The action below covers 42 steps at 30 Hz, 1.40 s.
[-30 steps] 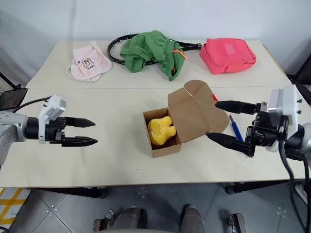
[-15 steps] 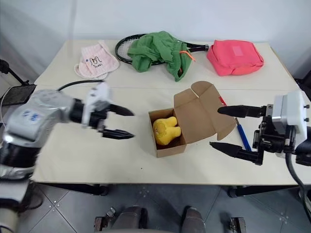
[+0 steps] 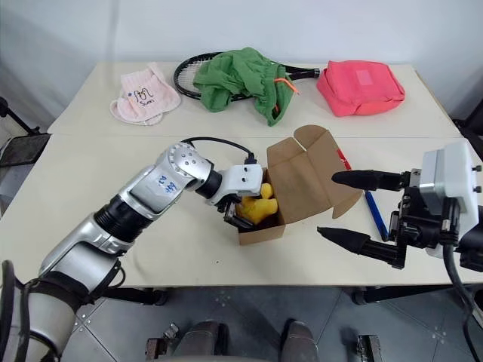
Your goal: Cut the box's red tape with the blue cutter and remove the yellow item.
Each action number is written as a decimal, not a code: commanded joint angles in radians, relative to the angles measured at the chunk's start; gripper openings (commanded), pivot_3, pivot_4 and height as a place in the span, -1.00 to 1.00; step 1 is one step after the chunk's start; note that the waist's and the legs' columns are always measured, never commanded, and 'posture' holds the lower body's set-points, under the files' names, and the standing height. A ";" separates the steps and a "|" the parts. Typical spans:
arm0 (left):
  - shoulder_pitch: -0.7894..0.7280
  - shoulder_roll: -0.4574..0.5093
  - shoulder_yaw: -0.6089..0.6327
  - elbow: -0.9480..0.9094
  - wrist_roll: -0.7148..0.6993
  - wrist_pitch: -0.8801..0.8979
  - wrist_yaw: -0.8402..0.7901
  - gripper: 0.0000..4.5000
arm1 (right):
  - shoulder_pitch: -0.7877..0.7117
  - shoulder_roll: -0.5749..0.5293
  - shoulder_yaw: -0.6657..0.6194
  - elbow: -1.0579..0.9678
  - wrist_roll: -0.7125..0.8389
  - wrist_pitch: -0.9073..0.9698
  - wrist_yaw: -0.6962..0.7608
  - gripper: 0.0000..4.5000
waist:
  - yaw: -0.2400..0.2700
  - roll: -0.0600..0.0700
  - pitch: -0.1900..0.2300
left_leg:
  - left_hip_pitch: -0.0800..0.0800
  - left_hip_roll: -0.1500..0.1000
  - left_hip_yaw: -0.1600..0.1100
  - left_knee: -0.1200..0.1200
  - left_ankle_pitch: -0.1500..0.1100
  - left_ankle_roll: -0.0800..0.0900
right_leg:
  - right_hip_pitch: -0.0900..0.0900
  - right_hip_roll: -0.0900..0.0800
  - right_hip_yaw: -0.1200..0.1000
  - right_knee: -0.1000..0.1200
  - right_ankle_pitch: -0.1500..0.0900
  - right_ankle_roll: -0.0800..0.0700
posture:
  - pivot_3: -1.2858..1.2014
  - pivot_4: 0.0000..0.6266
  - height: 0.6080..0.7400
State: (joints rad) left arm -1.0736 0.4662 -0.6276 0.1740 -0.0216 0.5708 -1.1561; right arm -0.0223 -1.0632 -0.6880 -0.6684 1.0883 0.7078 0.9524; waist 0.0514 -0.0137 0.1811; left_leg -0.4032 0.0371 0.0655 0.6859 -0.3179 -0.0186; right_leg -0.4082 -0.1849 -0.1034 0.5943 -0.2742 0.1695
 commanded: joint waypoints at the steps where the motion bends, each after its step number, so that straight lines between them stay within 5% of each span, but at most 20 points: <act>1: -0.008 -0.023 0.002 0.018 0.041 -0.047 -0.003 0.16 | 0.027 0.011 -0.066 -0.036 0.029 0.012 -0.029 1.00 | 0.004 0.000 0.000 | 0.000 0.000 0.000 0.000 0.000 0.000 | 0.000 0.000 0.000 0.000 0.000 0.000 | 0.03 -0.52 1.00; 6: -0.018 -0.055 0.066 0.055 0.027 -0.106 -0.002 -0.53 | 0.074 0.019 -0.112 -0.042 0.036 0.018 -0.041 1.00 | 0.005 0.000 0.000 | 0.000 0.000 0.000 0.001 0.000 0.000 | 0.000 0.000 0.000 0.000 0.000 0.000 | 0.03 -0.52 1.00; 10: -0.018 -0.105 0.215 0.056 -0.128 -0.100 -0.060 -0.99 | 0.092 0.039 -0.142 -0.022 0.087 0.032 -0.074 1.00 | 0.005 0.000 0.000 | -0.001 0.000 0.000 0.002 0.000 0.000 | 0.000 0.000 0.000 0.001 0.000 0.000 | 0.03 -0.52 1.00; 21: -0.002 -0.133 0.758 0.307 -0.466 -0.243 -0.008 -0.99 | 0.006 0.111 -0.027 0.000 0.015 -0.075 -0.127 1.00 | -0.011 0.000 0.000 | 0.000 0.000 -0.001 0.004 0.000 0.001 | 0.000 0.000 0.000 0.003 0.000 0.000 | 0.03 -0.52 1.00; 28: 0.501 0.140 0.974 0.096 -0.390 -0.286 0.188 -0.99 | -0.076 0.270 0.278 -0.003 -0.147 -0.285 0.010 1.00 | -0.057 0.001 -0.001 | 0.010 0.000 0.000 -0.006 -0.001 0.000 | 0.001 0.000 0.000 0.007 0.000 0.000 | 0.03 -0.52 1.00; 35: 0.889 0.190 1.101 -0.147 -0.399 -0.265 0.334 -0.99 | -0.147 0.328 0.481 0.172 -0.278 -0.393 0.190 1.00 | -0.025 -0.007 0.000 | 0.013 0.001 -0.001 0.000 -0.004 0.000 | 0.010 -0.001 -0.001 0.002 0.000 0.000 | 0.03 -0.52 1.00; 42: 0.990 0.217 1.154 -0.280 -0.492 -0.191 0.341 -0.07 | -0.208 0.344 0.520 0.260 -0.318 -0.455 0.269 1.00 | -0.029 -0.007 0.000 | 0.016 0.001 -0.001 -0.001 -0.005 0.000 | 0.014 0.000 -0.002 0.000 0.000 0.000 | 0.03 -0.52 1.00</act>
State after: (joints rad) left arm -0.1011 0.6496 0.4759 -0.0337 -0.4566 0.3474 -0.8021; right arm -0.2172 -0.7218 -0.1549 -0.4095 0.7665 0.2782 1.2065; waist 0.0228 -0.0207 0.1814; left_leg -0.3871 0.0386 0.0641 0.6840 -0.3229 -0.0191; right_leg -0.3950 -0.1850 -0.1050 0.5946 -0.2742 0.1690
